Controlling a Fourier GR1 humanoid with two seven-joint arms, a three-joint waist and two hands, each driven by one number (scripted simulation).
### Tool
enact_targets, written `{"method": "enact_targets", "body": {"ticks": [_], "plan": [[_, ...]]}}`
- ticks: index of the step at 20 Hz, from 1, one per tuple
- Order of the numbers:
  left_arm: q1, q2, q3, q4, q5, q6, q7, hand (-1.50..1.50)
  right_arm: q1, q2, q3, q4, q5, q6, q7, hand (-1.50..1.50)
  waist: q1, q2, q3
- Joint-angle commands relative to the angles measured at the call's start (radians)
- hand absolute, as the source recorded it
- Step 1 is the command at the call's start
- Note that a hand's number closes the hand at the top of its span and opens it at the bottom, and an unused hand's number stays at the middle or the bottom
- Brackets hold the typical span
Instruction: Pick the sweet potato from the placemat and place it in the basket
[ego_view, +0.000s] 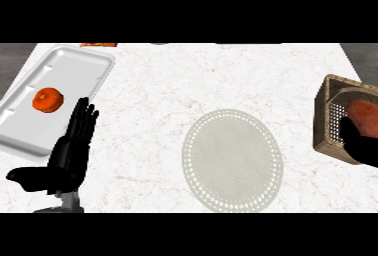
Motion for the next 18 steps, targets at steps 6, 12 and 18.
{"method": "enact_targets", "body": {"ticks": [6,12,18], "plan": [[-0.019,0.021,0.031,-0.001,0.017,-0.024,0.024,0.0,0.045,-0.11,-0.17,0.202,-0.087,-0.003,-0.159,1.5,0.006,0.001,0.0],[0.05,-0.005,-0.01,-0.071,-0.012,-0.014,0.03,0.0,0.182,-0.067,-0.155,0.165,-0.059,-0.064,-0.227,1.5,0.006,0.0,0.0],[-0.065,-0.003,0.018,-0.004,-0.005,-0.01,0.062,0.0,0.228,-0.062,-0.212,0.229,-0.092,-0.134,-0.322,1.5,0.002,0.001,0.0]]}}
